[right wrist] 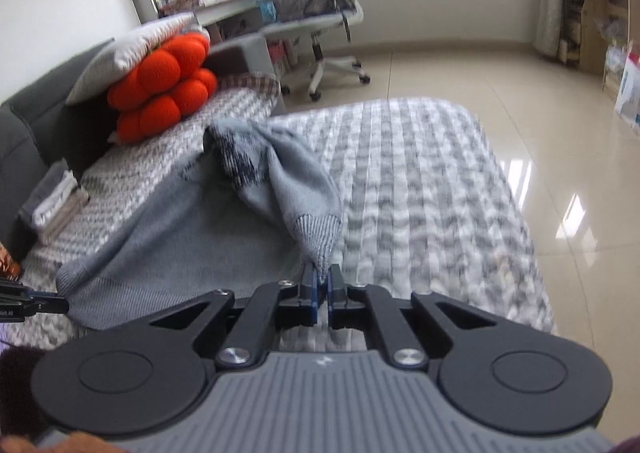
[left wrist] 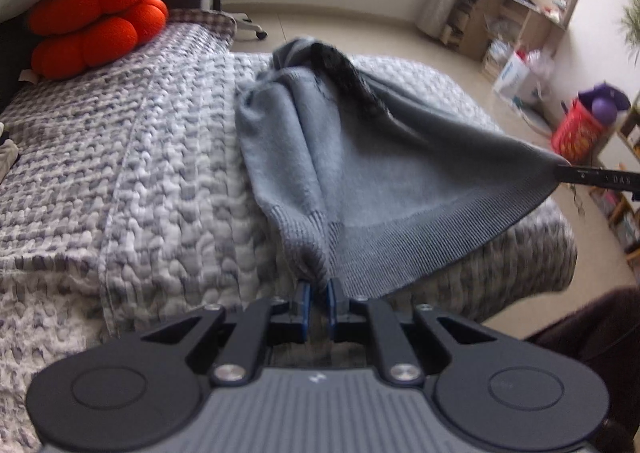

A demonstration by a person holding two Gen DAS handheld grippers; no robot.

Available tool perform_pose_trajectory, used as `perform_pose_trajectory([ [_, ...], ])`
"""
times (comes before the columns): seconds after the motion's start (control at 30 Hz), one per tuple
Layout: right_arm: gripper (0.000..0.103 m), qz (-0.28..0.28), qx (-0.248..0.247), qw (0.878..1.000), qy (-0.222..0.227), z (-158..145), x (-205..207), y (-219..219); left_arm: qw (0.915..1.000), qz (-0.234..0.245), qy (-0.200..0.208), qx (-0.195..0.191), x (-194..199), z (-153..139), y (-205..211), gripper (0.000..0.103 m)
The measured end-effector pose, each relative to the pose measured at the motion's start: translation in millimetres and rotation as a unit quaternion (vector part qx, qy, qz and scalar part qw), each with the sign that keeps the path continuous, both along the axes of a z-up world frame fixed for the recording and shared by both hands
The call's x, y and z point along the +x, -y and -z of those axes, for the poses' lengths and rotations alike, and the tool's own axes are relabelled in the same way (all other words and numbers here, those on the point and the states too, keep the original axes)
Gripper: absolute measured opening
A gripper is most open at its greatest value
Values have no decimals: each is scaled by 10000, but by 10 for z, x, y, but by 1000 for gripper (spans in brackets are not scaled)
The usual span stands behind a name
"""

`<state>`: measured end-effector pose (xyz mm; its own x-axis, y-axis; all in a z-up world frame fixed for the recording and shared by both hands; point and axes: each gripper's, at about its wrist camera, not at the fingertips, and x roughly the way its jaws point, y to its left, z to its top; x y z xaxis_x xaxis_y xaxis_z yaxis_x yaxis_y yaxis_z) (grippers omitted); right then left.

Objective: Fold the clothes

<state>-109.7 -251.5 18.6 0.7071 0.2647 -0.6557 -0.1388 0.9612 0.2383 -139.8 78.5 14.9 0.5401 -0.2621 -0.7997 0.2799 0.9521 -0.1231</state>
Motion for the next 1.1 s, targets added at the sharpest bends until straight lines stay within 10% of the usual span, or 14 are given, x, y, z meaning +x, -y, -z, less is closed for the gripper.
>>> perform_pose_trajectory([
  [0.4,6,-66,-172,9976,-662,401,176,-59,9981,99,-570,203,104,332,5,4],
  [0.53,15,-115,-151,9969,-768,429,219,-58,9982,125,-561,142,142,315,-37,43],
  [0.67,68,-160,-125,9972,-721,386,281,-81,9981,115,-605,-55,219,264,-87,57],
  [1.1,69,-103,3,9985,-532,249,631,-152,9960,-302,-729,-415,718,124,-221,66],
])
